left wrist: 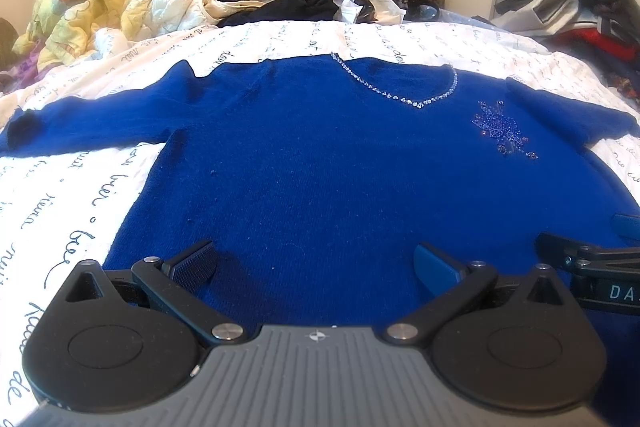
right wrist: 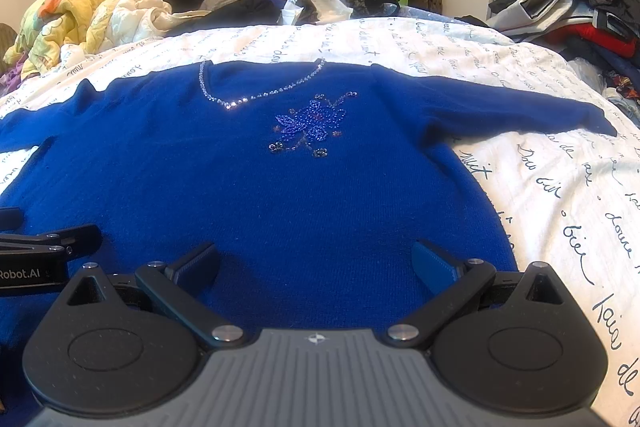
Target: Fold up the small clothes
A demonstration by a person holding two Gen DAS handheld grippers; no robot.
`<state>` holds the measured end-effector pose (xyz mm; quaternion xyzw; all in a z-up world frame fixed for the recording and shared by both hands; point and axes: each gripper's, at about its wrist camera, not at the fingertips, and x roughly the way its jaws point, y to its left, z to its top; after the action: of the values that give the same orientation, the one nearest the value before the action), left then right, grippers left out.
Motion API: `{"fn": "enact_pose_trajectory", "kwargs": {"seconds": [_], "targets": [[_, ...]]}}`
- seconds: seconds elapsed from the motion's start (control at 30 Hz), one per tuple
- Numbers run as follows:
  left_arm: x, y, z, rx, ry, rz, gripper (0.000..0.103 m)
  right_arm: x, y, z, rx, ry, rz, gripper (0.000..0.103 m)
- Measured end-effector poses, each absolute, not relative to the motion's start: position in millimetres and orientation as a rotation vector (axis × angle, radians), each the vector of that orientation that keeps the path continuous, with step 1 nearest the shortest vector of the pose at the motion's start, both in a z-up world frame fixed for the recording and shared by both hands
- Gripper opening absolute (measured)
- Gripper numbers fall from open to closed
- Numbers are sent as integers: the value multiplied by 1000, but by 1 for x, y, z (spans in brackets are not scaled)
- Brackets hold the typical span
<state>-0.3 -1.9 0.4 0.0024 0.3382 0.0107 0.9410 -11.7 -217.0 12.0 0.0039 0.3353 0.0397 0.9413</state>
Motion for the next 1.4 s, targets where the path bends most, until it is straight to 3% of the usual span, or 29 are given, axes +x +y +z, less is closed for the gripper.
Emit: {"fn": "enact_pose_trajectory", "kwargs": {"seconds": [1.4], "targets": [[-50,1,3,17,700,3,103,-34,-217,10,3,709,60,103]]}}
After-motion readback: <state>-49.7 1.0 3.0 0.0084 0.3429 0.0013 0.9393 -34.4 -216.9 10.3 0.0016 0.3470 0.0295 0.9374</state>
